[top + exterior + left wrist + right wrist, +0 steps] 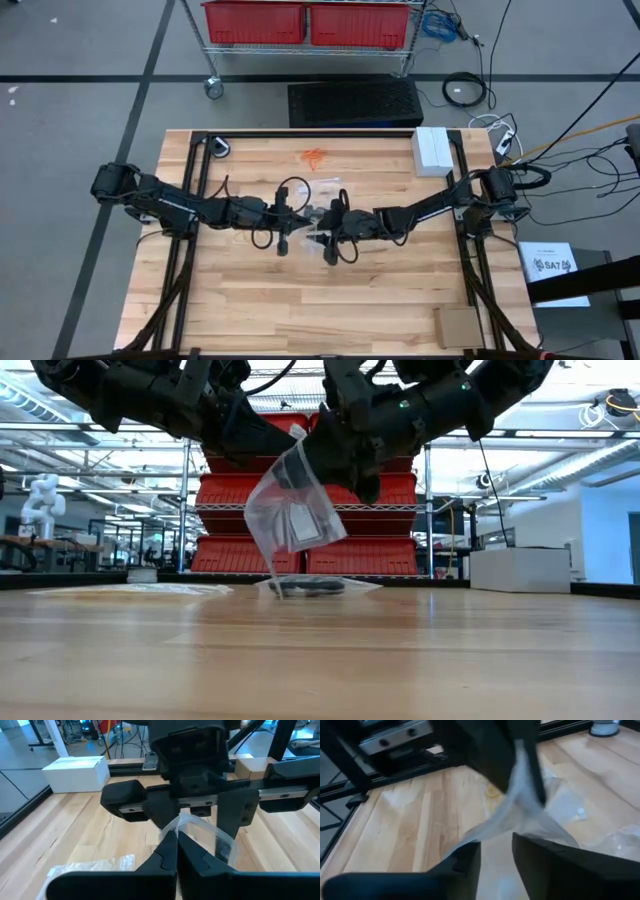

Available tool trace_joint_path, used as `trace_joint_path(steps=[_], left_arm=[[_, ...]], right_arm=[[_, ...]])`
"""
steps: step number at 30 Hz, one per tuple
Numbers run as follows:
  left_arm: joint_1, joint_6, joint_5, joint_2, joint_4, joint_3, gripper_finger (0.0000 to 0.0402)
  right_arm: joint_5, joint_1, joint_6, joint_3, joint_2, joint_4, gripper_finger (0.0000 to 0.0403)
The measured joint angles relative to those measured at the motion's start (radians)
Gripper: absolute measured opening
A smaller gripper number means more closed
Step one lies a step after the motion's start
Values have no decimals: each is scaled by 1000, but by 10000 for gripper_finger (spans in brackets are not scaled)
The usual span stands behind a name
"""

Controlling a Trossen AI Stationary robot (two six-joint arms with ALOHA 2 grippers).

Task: Sort rubber bands
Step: Open the zip bag

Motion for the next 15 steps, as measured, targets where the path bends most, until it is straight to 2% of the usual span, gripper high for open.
trace_joint_path(steps=[3, 7, 10, 15], left_arm=[[0, 0, -21, 0, 0, 0, 0], [0, 2, -44, 0, 0, 0, 0], [0, 2, -46, 0, 2, 0, 0], [-10, -22, -45, 0, 45, 0, 0]], right_arm=[[1, -5, 9, 0, 3, 10, 127], [-8, 0, 10, 0, 3, 4, 121], [-50, 13, 10, 0, 1, -47, 92], [-52, 19, 7, 0, 1, -61, 18]])
